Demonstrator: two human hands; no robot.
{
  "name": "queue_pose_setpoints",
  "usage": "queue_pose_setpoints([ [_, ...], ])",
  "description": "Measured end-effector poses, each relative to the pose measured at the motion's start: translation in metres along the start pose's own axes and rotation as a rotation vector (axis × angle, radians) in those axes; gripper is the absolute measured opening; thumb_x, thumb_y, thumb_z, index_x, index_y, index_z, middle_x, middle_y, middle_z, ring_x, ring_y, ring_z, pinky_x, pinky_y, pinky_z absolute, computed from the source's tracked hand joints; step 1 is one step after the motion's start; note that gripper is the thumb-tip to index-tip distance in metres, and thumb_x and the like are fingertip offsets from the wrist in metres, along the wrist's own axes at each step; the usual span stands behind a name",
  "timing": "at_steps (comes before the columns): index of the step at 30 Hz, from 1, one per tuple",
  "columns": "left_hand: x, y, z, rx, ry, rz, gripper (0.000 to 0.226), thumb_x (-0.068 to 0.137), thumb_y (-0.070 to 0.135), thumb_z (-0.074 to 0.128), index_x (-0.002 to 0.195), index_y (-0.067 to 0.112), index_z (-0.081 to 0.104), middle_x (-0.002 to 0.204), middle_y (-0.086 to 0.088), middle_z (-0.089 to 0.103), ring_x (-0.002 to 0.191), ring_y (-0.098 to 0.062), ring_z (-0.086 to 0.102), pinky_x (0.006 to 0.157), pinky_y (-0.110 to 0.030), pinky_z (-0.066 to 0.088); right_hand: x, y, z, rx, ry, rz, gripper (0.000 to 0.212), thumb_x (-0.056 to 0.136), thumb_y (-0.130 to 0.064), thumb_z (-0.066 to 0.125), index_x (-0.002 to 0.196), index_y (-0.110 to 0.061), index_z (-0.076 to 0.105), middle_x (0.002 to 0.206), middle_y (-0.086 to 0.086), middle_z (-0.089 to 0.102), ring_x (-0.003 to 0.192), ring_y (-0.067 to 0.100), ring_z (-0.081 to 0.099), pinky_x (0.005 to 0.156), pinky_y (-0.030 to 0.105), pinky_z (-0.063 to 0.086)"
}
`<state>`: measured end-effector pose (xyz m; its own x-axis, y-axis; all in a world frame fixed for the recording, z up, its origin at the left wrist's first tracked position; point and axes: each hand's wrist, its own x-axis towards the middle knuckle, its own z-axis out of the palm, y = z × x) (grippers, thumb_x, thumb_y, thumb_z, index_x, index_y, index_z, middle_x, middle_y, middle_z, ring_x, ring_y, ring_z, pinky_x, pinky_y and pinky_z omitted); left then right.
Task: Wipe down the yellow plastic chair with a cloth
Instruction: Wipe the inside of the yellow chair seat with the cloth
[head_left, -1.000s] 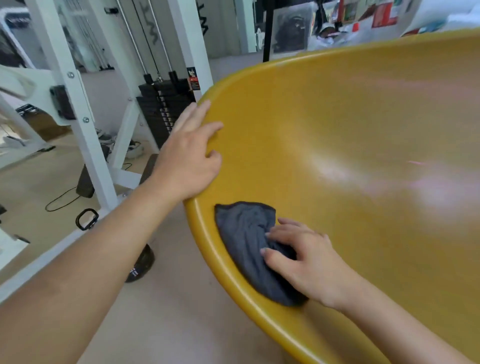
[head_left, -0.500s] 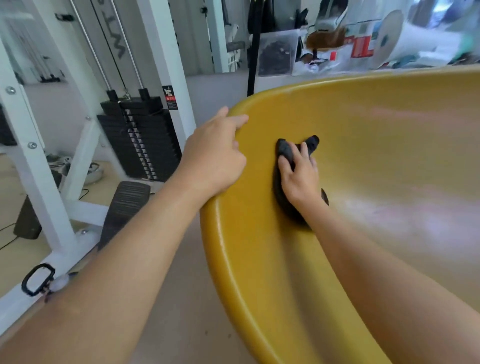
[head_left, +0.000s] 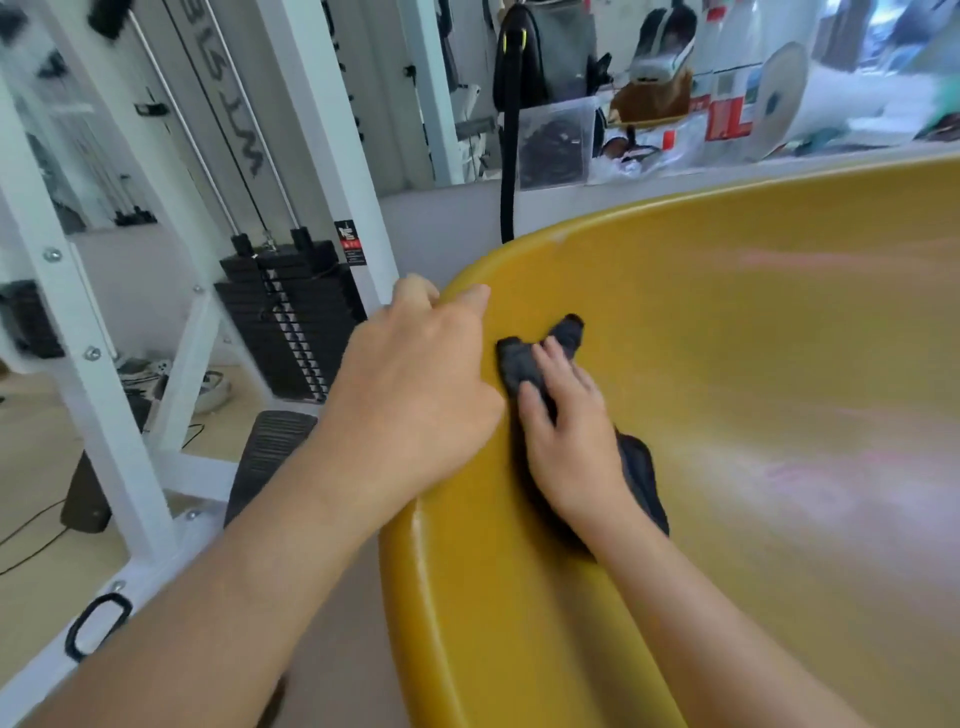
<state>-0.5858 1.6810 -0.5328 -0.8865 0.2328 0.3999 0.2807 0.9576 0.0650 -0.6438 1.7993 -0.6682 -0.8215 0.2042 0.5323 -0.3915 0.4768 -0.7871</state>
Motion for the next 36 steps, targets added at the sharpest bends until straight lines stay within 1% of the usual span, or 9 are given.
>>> queue_pose_setpoints([
  [2, 0.035, 0.007, -0.001, 0.179, -0.057, 0.017, 0.047, 0.085, 0.016, 0.045, 0.131, 0.014, 0.038, 0.11, -0.012, 0.034, 0.102, -0.031, 0.042, 0.078, -0.036, 0.034, -0.053, -0.025, -0.011, 0.135, -0.217, -0.226, 0.048, 0.098, -0.038, 0.045, 0.145, -0.038, 0.035, 0.154, -0.027, 0.024, 0.145, 0.0, 0.014, 0.113, 0.015, 0.015],
  [6, 0.129, 0.044, 0.022, 0.132, -0.21, 0.031, 0.034, 0.094, 0.022, 0.039, 0.125, 0.007, 0.044, 0.125, -0.017, 0.045, 0.109, -0.035, 0.048, 0.08, -0.042, 0.041, -0.053, -0.019, -0.03, 0.106, -0.321, -0.342, 0.047, 0.094, -0.047, 0.048, 0.139, -0.038, 0.046, 0.147, -0.034, 0.032, 0.136, 0.004, 0.029, 0.109, 0.012, 0.023],
  [9, 0.156, 0.055, 0.044, 0.098, -0.126, -0.006, 0.036, 0.098, 0.034, 0.026, 0.096, 0.014, 0.056, 0.113, -0.011, 0.061, 0.09, -0.031, 0.052, 0.073, -0.036, 0.04, -0.011, -0.007, -0.011, 0.054, -0.156, -0.328, 0.046, 0.091, -0.043, 0.05, 0.133, -0.025, 0.057, 0.145, -0.018, 0.043, 0.124, 0.015, 0.041, 0.104, 0.006, 0.021],
  [13, 0.155, 0.05, 0.056, -0.003, 0.037, -0.119, 0.056, 0.097, 0.045, 0.018, 0.104, 0.016, 0.065, 0.11, -0.013, 0.066, 0.093, -0.034, 0.057, 0.073, -0.038, 0.036, 0.089, 0.033, -0.003, -0.044, 0.244, -0.231, 0.036, 0.087, -0.024, 0.06, 0.12, -0.009, 0.064, 0.132, 0.014, 0.053, 0.116, 0.034, 0.049, 0.104, 0.033, 0.035],
  [17, 0.156, 0.056, 0.057, -0.055, 0.124, -0.152, 0.057, 0.1, 0.043, 0.014, 0.092, 0.013, 0.062, 0.103, -0.016, 0.067, 0.086, -0.035, 0.056, 0.071, -0.036, 0.037, 0.16, 0.038, -0.028, 0.006, 0.633, 0.058, 0.033, 0.087, -0.017, 0.061, 0.119, -0.007, 0.066, 0.123, 0.021, 0.052, 0.108, 0.042, 0.048, 0.098, 0.023, 0.026],
  [24, 0.155, 0.047, 0.058, -0.106, 0.231, -0.214, 0.052, 0.096, 0.049, 0.021, 0.081, 0.02, 0.062, 0.089, -0.007, 0.065, 0.083, -0.033, 0.057, 0.067, -0.035, 0.038, 0.118, 0.034, -0.019, -0.251, 0.174, -0.486, 0.032, 0.089, -0.021, 0.056, 0.117, -0.01, 0.066, 0.12, 0.013, 0.056, 0.106, 0.035, 0.048, 0.089, 0.04, 0.042],
  [28, 0.153, 0.053, 0.07, 0.098, 0.223, -0.107, 0.041, 0.096, 0.046, 0.026, 0.11, 0.027, 0.06, 0.095, -0.007, 0.065, 0.08, -0.032, 0.055, 0.062, -0.033, 0.036, 0.135, 0.068, -0.045, -0.22, 0.506, 0.045, 0.045, 0.087, -0.022, 0.054, 0.132, -0.015, 0.058, 0.128, 0.016, 0.051, 0.11, 0.041, 0.046, 0.095, 0.053, 0.042],
  [33, 0.14, 0.051, 0.097, 0.409, 0.193, -0.095, 0.058, 0.093, 0.05, 0.034, 0.145, 0.025, 0.029, 0.131, -0.014, 0.051, 0.116, -0.035, 0.047, 0.094, -0.043, 0.033, -0.021, 0.039, -0.015, -0.209, -0.297, -0.257, 0.055, 0.095, -0.047, 0.031, 0.148, -0.031, 0.031, 0.143, -0.007, 0.036, 0.123, 0.021, 0.036, 0.104, 0.04, 0.036],
  [36, 0.139, 0.056, 0.105, 0.456, 0.226, -0.067, 0.066, 0.091, 0.051, 0.039, 0.148, 0.021, 0.022, 0.135, -0.016, 0.046, 0.118, -0.036, 0.042, 0.099, -0.043, 0.029, -0.061, 0.095, -0.085, -0.423, -0.432, -0.423, 0.051, 0.096, -0.055, 0.033, 0.146, -0.046, 0.027, 0.145, -0.019, 0.038, 0.125, 0.012, 0.043, 0.097, 0.037, 0.042],
])
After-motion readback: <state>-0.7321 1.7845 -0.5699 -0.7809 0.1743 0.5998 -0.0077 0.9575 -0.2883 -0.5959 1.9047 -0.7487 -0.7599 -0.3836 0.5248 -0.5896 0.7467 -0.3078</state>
